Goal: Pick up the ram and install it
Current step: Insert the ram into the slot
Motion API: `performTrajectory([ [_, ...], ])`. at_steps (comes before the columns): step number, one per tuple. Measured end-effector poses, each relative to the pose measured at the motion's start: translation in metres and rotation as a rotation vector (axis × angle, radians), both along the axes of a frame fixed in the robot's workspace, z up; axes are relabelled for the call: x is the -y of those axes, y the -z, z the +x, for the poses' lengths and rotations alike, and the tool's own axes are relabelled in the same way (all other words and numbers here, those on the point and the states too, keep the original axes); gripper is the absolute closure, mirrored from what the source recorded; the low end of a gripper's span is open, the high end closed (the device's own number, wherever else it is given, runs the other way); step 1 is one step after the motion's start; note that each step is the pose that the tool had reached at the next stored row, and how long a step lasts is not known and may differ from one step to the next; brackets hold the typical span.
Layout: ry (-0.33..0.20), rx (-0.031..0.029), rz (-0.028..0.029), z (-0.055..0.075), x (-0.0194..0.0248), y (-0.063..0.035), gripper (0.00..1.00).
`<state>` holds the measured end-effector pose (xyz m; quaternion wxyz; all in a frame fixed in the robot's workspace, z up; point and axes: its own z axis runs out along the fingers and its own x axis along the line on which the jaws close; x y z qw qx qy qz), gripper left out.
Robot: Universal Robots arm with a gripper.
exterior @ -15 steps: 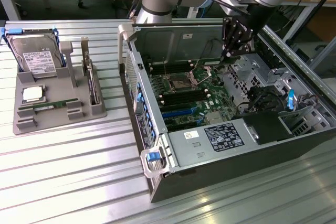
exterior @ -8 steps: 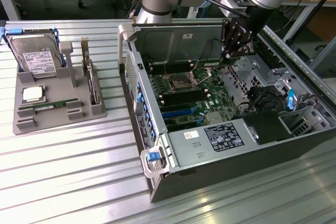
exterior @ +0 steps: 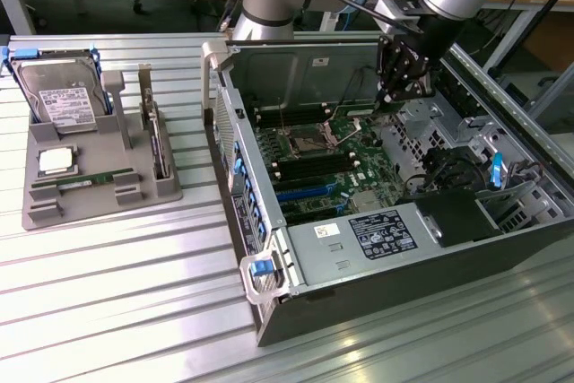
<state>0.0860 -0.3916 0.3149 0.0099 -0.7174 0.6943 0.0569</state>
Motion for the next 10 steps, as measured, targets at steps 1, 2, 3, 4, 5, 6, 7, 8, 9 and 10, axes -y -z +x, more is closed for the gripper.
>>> performTrajectory([
  [1, 0.000, 0.0000, 0.0001, 0.0000, 0.0000, 0.0006, 0.88],
  [2, 0.000, 0.0000, 0.0001, 0.0000, 0.0000, 0.0013, 0.88],
  [3, 0.000, 0.0000, 0.0001, 0.0000, 0.0000, 0.0021, 0.88],
  [4, 0.000, 0.0000, 0.0001, 0.0000, 0.0000, 0.0028, 0.88],
  [5, 0.000, 0.0000, 0.0001, 0.0000, 0.0000, 0.0034, 0.88],
  [6, 0.000, 0.0000, 0.0002, 0.0000, 0.0000, 0.0039, 0.88],
  [7, 0.000, 0.0000, 0.0001, 0.0000, 0.0000, 0.0050, 0.88],
  [8, 0.000, 0.0000, 0.0001, 0.0000, 0.0000, 0.0058, 0.88],
  [9, 0.000, 0.0000, 0.0001, 0.0000, 0.0000, 0.0065, 0.88],
  [10, 0.000, 0.0000, 0.0001, 0.0000, 0.0000, 0.0072, 0.88],
])
